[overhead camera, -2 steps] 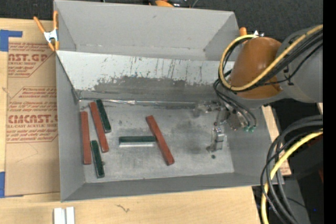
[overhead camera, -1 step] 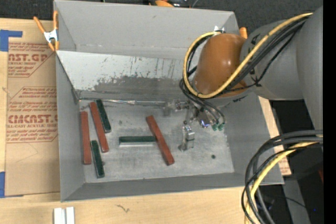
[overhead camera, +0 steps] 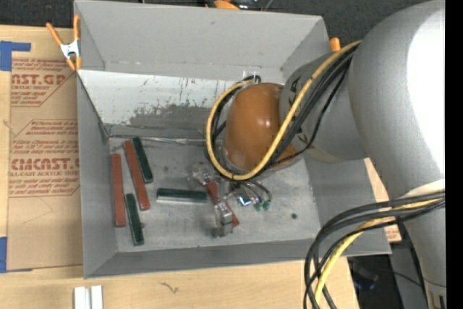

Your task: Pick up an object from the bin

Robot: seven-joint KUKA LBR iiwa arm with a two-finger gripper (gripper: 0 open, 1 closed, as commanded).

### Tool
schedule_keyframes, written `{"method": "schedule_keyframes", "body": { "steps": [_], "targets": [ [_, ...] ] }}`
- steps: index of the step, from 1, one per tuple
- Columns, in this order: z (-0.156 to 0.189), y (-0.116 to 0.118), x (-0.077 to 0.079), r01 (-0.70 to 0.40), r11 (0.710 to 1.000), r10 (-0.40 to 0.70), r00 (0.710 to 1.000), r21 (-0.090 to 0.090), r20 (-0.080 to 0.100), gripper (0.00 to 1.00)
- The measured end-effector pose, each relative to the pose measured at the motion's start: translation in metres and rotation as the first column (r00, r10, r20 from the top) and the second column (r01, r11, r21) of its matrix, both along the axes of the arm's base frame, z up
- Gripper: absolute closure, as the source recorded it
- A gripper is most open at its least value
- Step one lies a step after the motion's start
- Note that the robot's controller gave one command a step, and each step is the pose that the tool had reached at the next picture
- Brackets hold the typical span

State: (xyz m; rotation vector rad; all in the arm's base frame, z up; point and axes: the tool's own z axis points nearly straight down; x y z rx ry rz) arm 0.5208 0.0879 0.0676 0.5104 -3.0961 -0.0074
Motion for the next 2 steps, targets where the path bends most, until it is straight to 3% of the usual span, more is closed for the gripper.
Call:
{"method": "schedule_keyframes", "body": {
  "steps": [1,2],
  "targets": [
    [0.0019,-0.0045,0.0022,0.006,1.0,-0.006,1.0,-0.003,0.005,1.0],
    [0.0018,-0.0046,0.0022,0.007,1.0,-0.007,1.0,-0.004,0.005,0.0]
  ]
}}
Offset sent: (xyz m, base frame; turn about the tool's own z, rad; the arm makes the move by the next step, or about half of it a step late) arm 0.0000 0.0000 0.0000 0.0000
